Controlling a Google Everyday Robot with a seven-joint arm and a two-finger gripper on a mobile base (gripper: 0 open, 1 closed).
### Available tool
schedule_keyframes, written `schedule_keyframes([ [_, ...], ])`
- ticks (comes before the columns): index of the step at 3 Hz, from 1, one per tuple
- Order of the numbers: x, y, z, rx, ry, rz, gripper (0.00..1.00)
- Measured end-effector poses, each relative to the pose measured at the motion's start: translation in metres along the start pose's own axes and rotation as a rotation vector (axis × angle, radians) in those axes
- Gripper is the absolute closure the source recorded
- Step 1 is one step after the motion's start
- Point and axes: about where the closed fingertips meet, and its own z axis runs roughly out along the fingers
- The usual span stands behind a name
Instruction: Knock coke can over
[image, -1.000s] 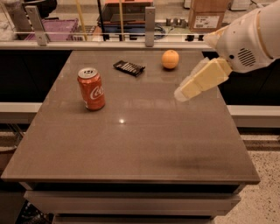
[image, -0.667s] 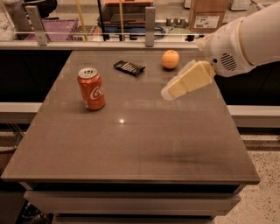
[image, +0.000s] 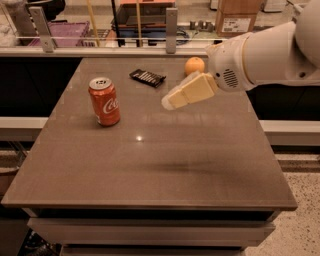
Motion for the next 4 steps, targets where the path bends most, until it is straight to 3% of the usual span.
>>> schedule_keyframes([
  [2,-0.011,-0.011,0.049,-0.012,-0.183,-0.035,0.0],
  [4,-0.03,-0.009,0.089,-0.077,-0.346,-0.063,0.0],
])
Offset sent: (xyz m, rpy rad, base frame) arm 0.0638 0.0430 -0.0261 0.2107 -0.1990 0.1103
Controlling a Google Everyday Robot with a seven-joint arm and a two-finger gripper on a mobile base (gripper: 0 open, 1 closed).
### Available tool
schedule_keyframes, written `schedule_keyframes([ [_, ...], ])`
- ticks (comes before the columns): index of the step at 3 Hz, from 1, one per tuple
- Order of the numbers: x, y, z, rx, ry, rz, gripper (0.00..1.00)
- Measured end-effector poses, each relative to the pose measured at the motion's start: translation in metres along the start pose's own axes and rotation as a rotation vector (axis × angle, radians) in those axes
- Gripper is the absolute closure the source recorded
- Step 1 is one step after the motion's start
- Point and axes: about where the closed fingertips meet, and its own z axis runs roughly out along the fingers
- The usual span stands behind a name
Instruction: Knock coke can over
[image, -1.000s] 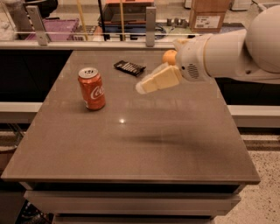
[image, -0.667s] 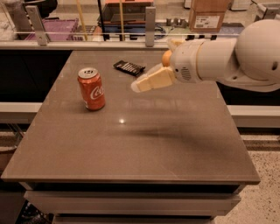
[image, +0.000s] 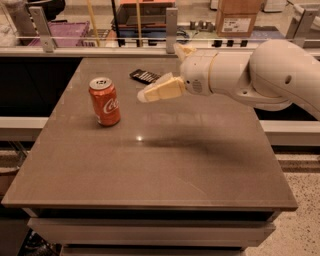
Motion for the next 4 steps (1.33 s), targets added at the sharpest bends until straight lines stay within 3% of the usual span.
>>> schedule_keyframes([
  [2,-0.007,0.023,0.047,-0.133,-0.102,0.055,0.0],
  [4,-0.013,0.051,0.074,-0.217,-0.156,0.111,0.0],
])
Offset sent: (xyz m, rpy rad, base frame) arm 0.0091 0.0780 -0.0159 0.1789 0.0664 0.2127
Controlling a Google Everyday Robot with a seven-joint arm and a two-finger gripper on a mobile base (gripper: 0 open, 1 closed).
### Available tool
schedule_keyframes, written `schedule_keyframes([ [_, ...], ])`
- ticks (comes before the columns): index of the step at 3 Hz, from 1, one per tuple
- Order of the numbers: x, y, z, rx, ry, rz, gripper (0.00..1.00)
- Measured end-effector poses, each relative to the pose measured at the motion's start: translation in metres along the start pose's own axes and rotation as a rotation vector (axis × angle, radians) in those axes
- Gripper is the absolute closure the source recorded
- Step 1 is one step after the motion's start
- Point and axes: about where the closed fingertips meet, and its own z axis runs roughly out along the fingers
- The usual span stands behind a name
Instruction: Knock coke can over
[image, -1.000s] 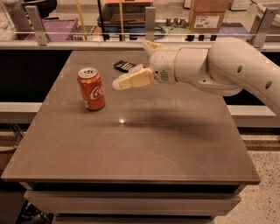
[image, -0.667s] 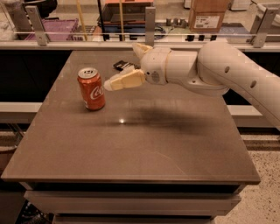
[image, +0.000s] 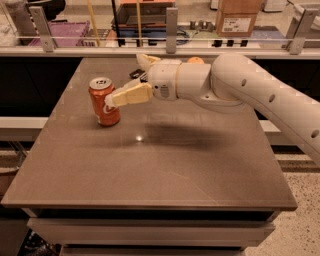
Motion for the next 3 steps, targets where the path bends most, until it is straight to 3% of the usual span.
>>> schedule_keyframes([
  [2,0.002,0.019,0.017,-0.027,-0.014,0.05,0.0],
  [3,0.006,0.02,0.025,-0.02,0.009,0.058,0.0],
])
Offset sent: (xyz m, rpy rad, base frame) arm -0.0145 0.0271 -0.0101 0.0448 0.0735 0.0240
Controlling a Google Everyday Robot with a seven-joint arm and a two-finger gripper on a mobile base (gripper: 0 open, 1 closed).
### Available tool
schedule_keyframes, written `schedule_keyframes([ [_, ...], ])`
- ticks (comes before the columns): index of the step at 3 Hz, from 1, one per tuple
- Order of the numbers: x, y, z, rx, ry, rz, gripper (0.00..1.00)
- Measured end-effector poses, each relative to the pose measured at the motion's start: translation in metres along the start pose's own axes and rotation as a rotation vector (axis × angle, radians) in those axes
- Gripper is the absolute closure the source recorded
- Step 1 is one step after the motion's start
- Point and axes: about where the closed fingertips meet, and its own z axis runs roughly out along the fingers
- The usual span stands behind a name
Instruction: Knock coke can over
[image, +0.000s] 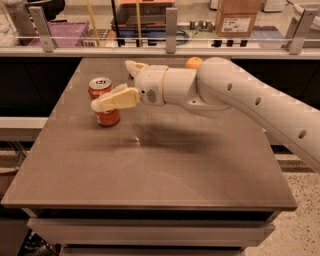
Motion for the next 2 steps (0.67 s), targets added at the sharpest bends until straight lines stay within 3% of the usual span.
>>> schedule_keyframes([
  [2,0.021,-0.007,0.025,0.061,0.041,-0.03,0.0],
])
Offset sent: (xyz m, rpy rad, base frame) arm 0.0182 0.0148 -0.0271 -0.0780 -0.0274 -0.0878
